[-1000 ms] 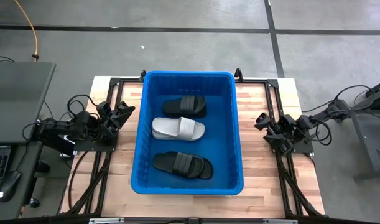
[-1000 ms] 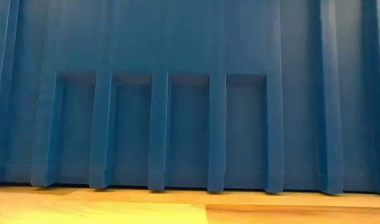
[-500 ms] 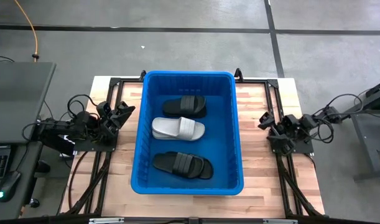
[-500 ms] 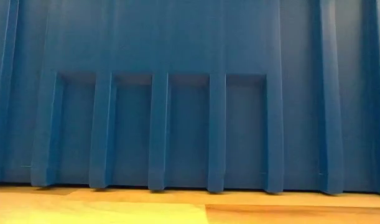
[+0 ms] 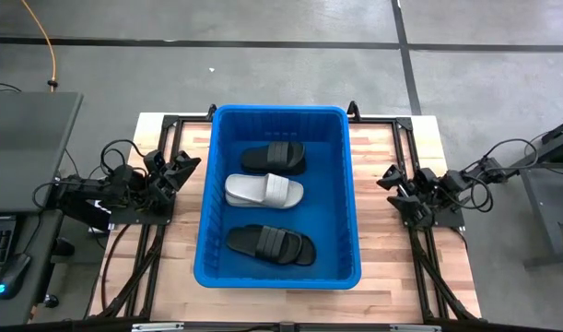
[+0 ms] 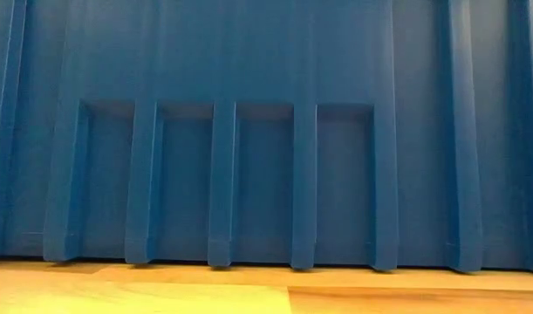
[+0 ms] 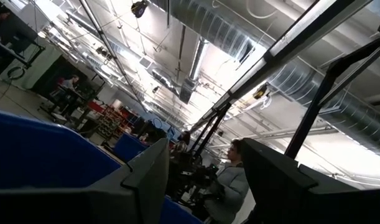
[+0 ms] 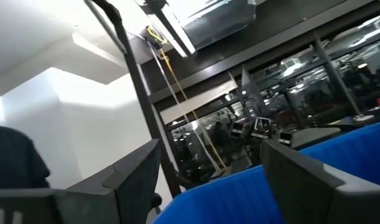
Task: Pick and place slides into bin
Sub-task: Return to Home Position
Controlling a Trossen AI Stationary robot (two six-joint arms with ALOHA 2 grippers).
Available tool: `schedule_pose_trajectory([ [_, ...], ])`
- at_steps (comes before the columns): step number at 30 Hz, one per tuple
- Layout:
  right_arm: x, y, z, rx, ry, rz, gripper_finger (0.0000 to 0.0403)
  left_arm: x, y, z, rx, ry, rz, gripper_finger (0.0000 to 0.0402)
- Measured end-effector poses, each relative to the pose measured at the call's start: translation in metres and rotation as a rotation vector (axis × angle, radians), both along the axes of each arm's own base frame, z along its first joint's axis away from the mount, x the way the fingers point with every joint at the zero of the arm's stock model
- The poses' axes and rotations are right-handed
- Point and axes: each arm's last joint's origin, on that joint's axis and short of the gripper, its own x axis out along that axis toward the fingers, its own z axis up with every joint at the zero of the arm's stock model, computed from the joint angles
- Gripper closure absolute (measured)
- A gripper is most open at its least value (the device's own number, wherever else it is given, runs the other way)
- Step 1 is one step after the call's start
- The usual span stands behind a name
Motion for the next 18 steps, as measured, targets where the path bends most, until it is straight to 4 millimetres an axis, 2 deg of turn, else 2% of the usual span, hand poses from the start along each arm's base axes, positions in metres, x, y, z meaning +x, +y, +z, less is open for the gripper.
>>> schedule_pose_trajectory([
  [18, 0.002, 0.0, -0.0037, 0.049, 0.049, 0.002, 0.0136, 0.0001, -0.0001, 0.0, 0.0, 0.0, -0.004, 0.0211],
])
